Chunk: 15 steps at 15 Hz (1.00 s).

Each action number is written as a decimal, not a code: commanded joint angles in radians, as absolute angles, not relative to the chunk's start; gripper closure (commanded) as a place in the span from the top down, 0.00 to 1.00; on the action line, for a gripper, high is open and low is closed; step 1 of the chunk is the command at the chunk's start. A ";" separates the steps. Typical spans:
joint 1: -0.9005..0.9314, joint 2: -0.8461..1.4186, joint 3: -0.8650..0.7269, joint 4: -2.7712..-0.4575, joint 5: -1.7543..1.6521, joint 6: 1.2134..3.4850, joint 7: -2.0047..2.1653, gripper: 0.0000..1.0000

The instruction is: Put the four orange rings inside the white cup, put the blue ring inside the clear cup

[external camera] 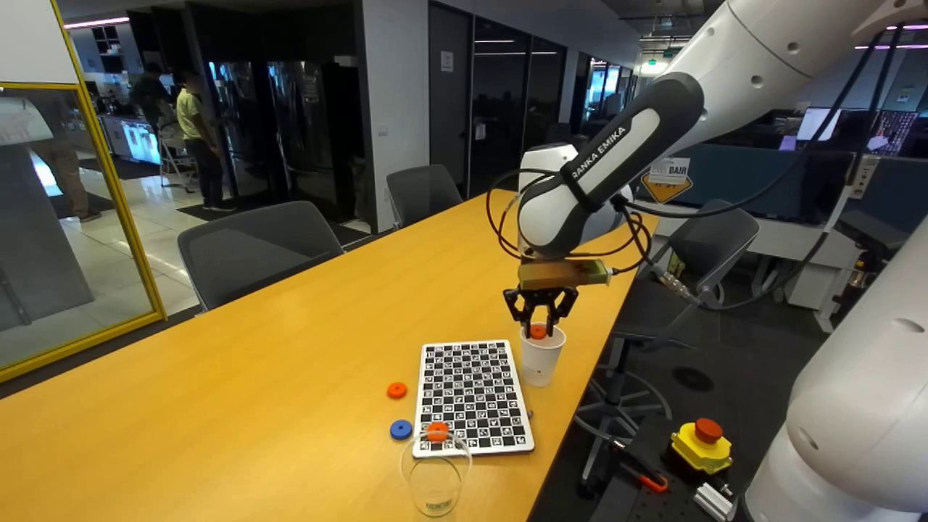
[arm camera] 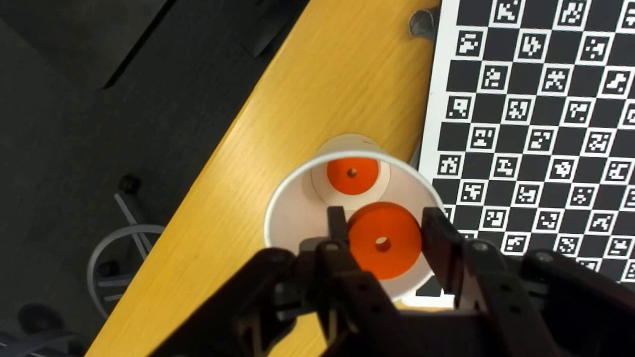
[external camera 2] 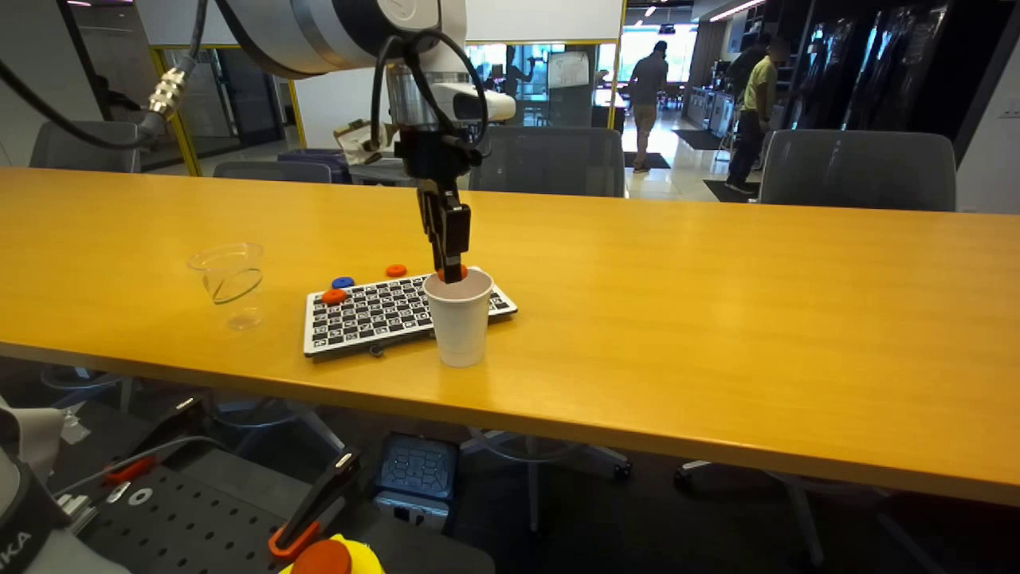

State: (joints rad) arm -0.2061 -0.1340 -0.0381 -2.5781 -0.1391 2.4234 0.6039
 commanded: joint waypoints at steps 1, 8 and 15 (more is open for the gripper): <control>-0.200 -0.111 -0.060 -2.545 -0.143 2.436 0.609 0.19; -0.190 -0.109 -0.075 -2.540 -0.127 2.418 0.603 0.88; -0.119 -0.199 -0.001 -2.572 -0.147 2.433 0.602 1.00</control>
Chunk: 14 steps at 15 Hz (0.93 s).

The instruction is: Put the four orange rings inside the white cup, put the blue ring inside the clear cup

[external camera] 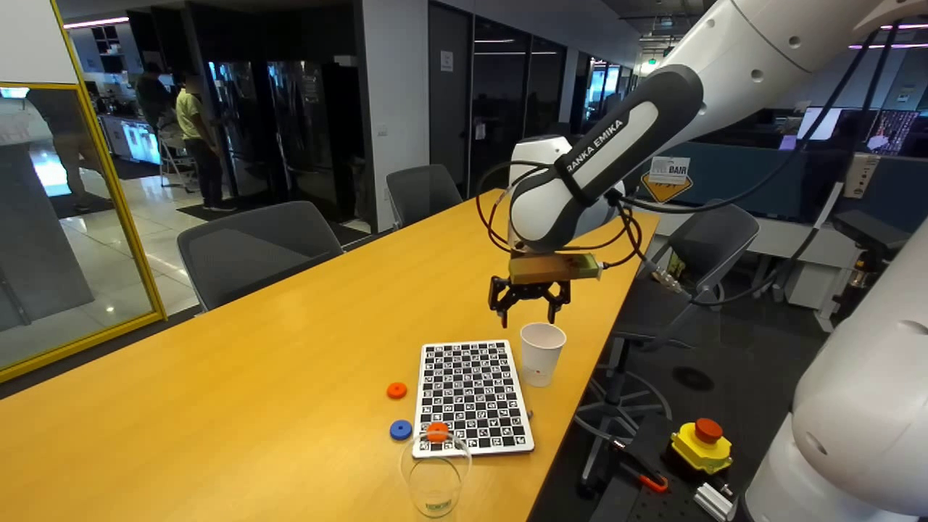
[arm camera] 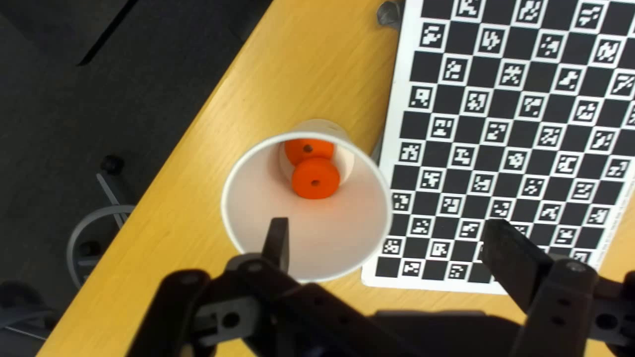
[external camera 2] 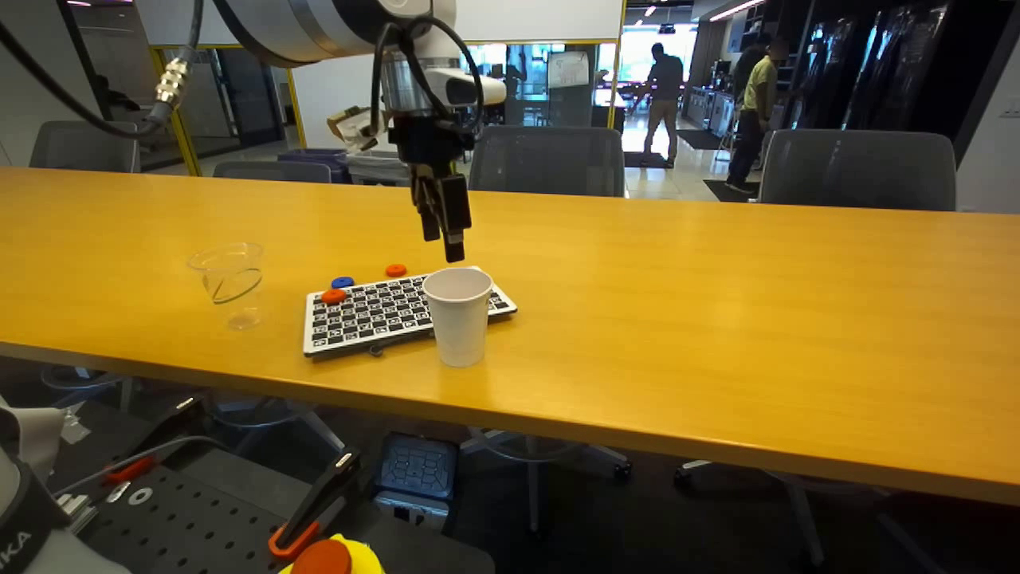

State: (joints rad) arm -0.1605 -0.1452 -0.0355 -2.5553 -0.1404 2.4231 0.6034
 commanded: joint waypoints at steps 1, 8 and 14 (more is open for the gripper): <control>-0.097 -0.184 0.021 -2.561 -0.139 2.436 0.598 1.00; 0.023 -0.006 0.104 -2.441 -0.081 2.468 0.547 1.00; 0.076 0.194 0.089 -2.306 -0.109 2.508 0.510 1.00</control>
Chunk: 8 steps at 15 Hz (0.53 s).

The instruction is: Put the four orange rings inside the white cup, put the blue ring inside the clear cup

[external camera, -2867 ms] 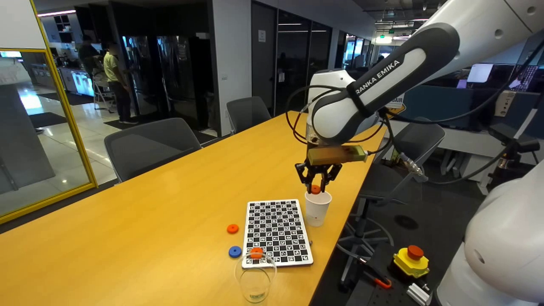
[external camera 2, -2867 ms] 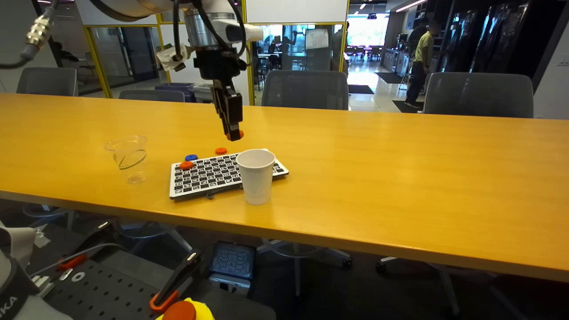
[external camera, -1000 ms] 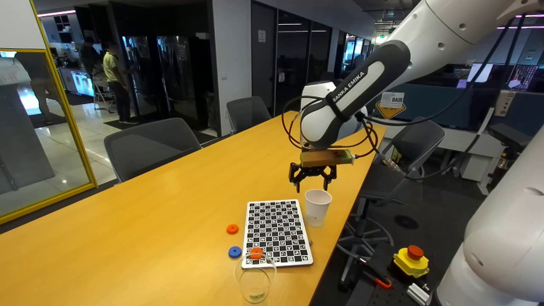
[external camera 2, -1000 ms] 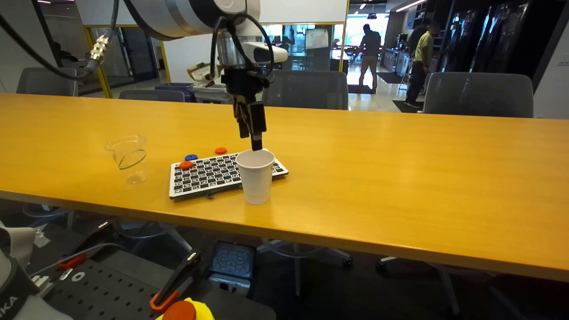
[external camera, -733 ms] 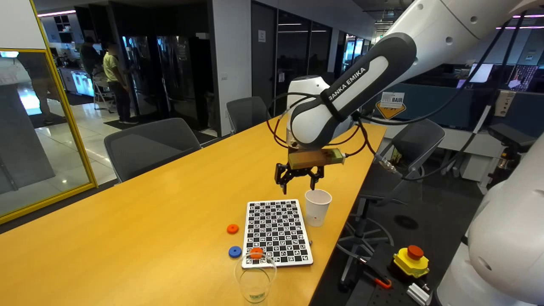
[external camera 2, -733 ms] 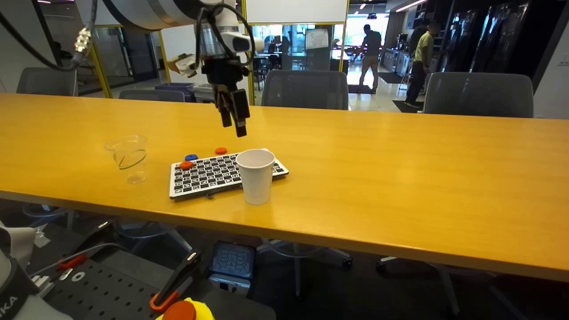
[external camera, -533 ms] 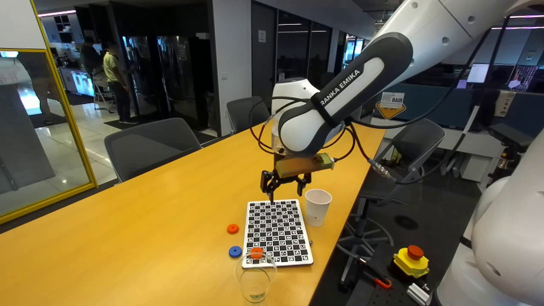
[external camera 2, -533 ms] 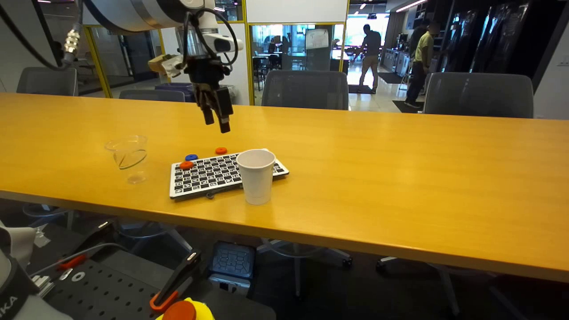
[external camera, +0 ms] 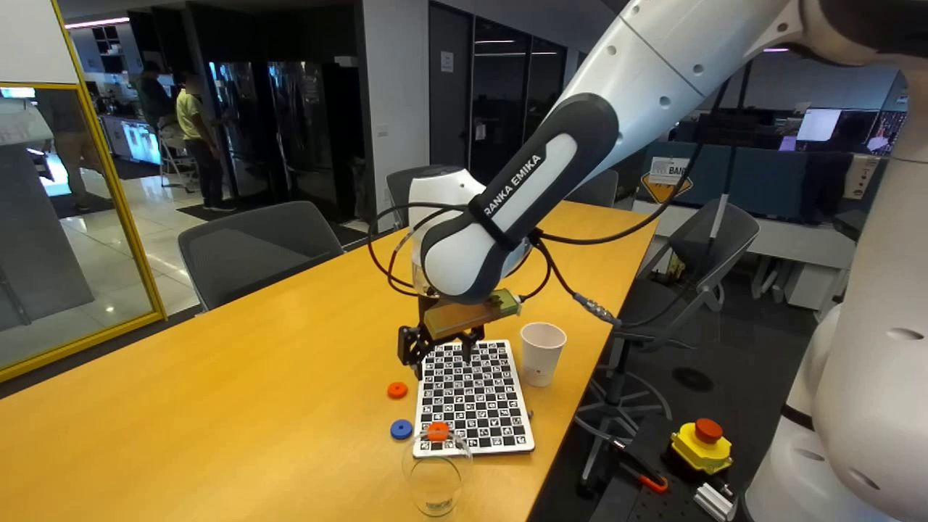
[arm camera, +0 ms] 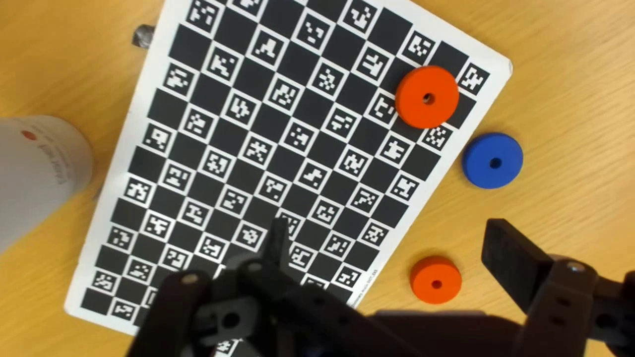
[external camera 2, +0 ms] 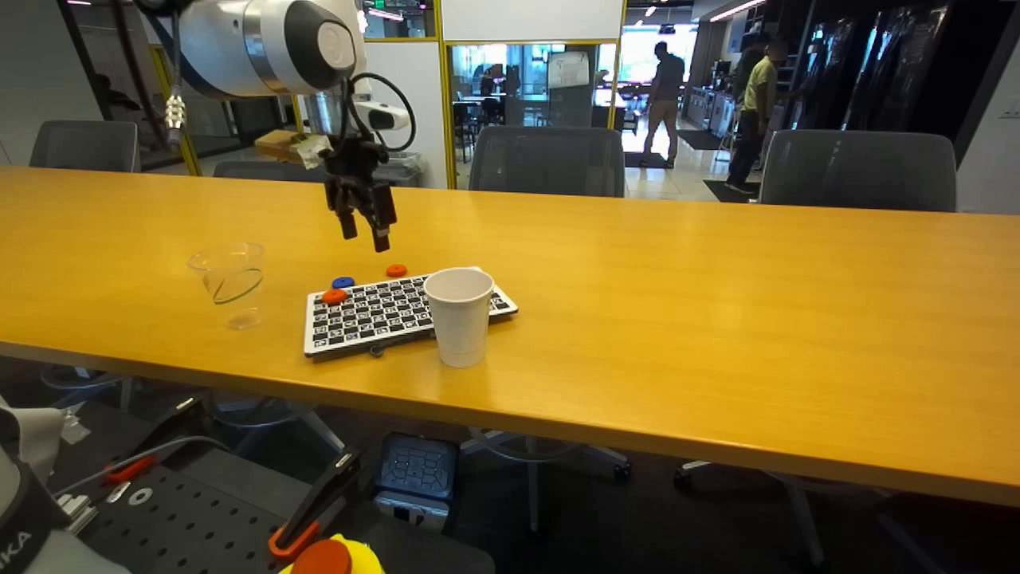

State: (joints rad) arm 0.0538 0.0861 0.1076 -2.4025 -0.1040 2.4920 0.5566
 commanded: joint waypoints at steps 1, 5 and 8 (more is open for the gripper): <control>0.080 0.228 0.084 -2.278 -0.105 2.511 0.484 1.00; 0.094 0.337 0.067 -2.176 -0.090 2.503 0.400 1.00; 0.104 0.399 0.060 -2.107 -0.089 2.501 0.352 1.00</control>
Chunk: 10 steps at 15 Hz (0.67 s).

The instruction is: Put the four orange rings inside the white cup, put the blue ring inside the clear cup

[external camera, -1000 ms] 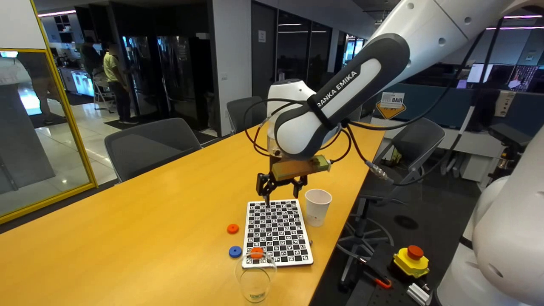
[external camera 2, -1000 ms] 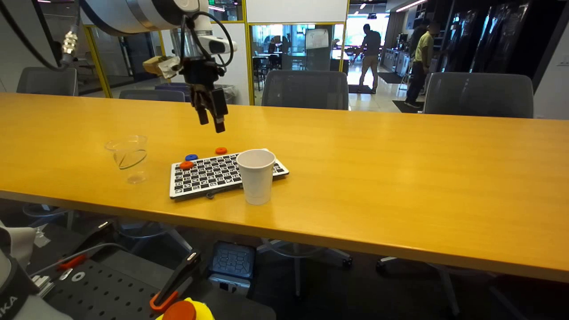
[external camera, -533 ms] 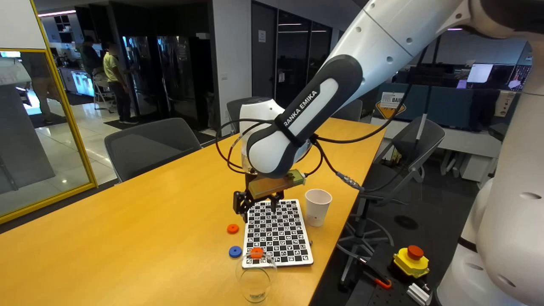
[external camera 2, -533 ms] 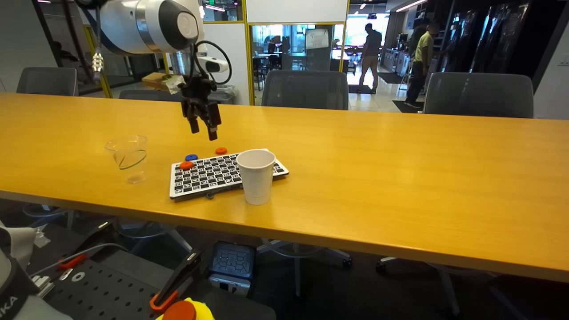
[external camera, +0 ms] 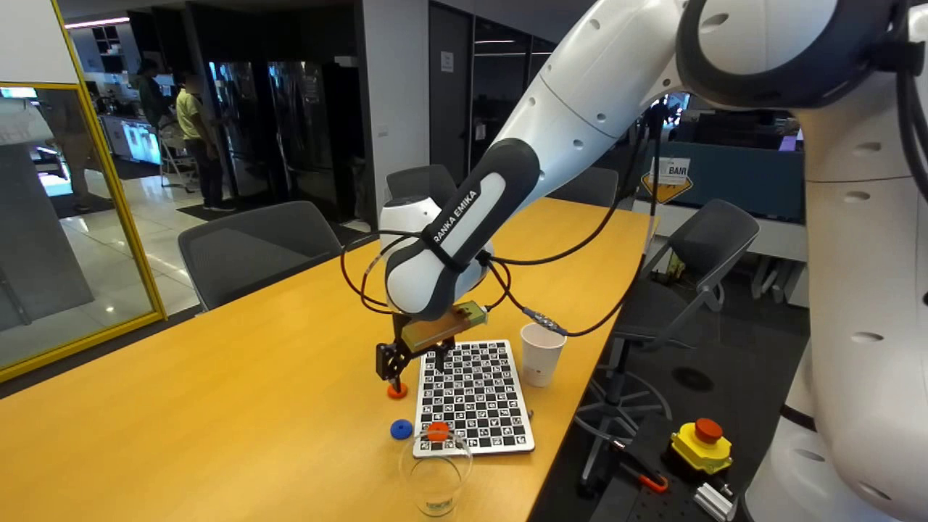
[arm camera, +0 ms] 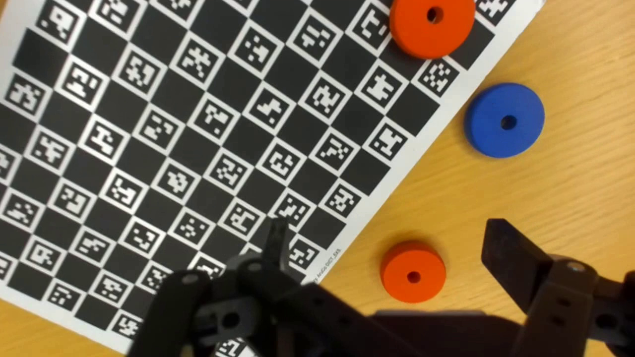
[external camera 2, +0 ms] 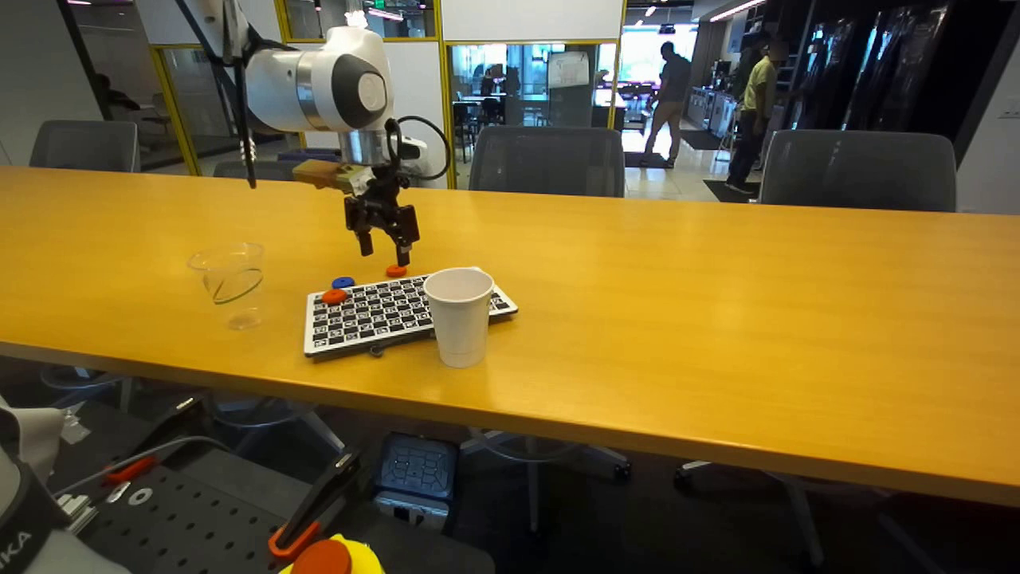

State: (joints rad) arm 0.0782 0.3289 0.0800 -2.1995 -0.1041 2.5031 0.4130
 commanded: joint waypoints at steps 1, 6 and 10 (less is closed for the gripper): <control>0.106 0.417 0.061 -2.086 -0.085 2.500 0.334 1.00; 0.114 0.479 0.069 -2.017 -0.064 2.502 0.271 1.00; 0.116 0.503 0.066 -1.998 -0.047 2.509 0.249 1.00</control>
